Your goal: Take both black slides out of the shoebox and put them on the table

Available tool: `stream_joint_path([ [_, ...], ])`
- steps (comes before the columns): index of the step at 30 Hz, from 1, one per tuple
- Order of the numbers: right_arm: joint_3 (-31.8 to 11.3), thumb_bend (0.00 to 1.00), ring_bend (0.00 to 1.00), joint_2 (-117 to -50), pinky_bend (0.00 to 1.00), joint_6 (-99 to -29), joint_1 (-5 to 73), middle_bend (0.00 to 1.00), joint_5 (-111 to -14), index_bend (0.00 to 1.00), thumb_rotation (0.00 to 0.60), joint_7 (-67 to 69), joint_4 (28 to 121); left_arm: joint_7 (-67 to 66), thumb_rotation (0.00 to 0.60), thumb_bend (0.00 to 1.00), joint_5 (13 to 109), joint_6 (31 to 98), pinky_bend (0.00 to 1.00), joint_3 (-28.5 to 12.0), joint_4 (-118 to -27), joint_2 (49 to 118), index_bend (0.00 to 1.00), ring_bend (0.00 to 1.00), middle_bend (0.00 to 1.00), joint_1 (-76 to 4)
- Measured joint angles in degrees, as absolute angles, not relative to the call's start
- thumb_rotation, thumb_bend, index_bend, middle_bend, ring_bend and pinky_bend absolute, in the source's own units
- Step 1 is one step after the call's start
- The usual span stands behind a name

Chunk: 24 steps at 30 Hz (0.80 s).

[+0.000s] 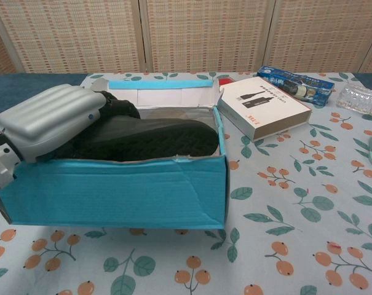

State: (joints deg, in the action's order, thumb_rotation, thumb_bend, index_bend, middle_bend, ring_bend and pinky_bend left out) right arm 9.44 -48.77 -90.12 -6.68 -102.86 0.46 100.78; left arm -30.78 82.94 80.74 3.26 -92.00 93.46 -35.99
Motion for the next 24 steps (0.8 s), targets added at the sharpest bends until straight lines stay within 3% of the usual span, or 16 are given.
stream_joint_path([
  [7, 9.58, 0.14, 0.00, -50.07, 0.00, -90.50, -6.31, 0.00, -105.62, 0.00, 0.556, 0.10, 99.68, -25.72, 0.600, 0.59, 85.33, 84.43, 0.35, 3.65, -82.28, 99.71, 0.51, 0.26, 0.39, -31.23],
  [15, 9.20, 0.15, 0.00, -53.59, 0.00, -88.96, -2.68, 0.00, -112.57, 0.00, 0.554, -0.23, 97.44, -21.54, 0.600, 0.58, 88.93, 87.34, 0.36, 1.85, -83.95, 101.32, 0.49, 0.26, 0.38, -28.85],
  [24, 5.88, 0.15, 0.00, -59.37, 0.00, -74.11, 11.33, 0.00, -120.18, 0.00, 0.554, -3.63, 101.37, -25.18, 0.600, 0.57, 89.01, 84.12, 0.36, 0.35, -87.55, 100.15, 0.50, 0.26, 0.38, -27.80],
])
